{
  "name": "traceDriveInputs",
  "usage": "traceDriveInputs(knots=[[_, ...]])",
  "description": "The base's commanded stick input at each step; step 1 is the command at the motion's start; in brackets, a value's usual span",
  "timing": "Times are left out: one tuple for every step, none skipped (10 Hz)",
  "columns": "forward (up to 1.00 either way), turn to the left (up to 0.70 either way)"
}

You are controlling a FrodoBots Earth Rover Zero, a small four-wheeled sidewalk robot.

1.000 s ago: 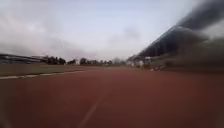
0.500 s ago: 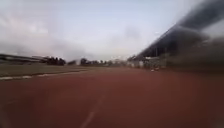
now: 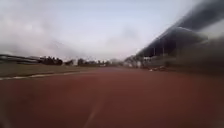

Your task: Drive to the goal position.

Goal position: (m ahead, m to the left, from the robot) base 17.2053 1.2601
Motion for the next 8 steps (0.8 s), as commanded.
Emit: traceDriveInputs(knots=[[0.70, -0.15], [0.70, -0.22], [0.70, -0.22], [0.70, -0.22], [0.70, -0.22], [0.70, -0.22], [0.70, -0.22], [0.70, 0.00]])
